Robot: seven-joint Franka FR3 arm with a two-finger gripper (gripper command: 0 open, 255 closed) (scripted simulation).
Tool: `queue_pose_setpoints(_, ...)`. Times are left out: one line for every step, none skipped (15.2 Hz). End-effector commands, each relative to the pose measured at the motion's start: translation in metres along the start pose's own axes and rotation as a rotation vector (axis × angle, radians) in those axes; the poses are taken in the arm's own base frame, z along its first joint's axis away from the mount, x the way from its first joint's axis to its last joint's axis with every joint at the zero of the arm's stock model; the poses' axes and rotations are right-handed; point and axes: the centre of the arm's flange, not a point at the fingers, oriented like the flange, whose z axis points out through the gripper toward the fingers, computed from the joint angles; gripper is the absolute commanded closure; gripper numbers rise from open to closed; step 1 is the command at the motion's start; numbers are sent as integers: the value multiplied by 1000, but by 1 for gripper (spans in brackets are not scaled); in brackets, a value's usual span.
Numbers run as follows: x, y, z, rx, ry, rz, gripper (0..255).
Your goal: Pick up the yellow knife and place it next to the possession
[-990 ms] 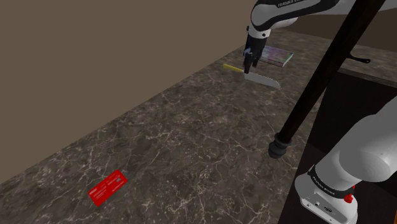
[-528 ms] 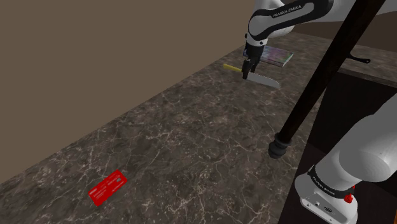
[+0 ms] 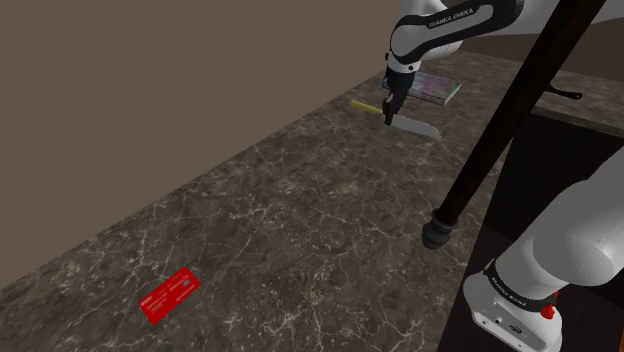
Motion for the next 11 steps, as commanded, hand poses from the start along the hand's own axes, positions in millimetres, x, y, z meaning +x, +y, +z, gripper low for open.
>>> queue_pose_setpoints(0,0,0,0,0,0,255)
queue_pose_setpoints(0,0,0,0,0,0,255)
queue_pose_setpoints(0,0,0,0,0,0,255)
queue_pose_setpoints(0,0,0,0,0,0,255)
queue_pose_setpoints(0,0,0,0,0,0,255)
queue_pose_setpoints(0,0,0,0,0,0,255)
queue_pose_setpoints(0,0,0,0,0,0,255)
queue_pose_setpoints(0,0,0,0,0,0,255)
queue_pose_setpoints(0,0,-5,0,0,0,255)
queue_pose_setpoints(0,0,-11,0,0,0,255)
queue_pose_setpoints(0,0,-16,0,0,0,255)
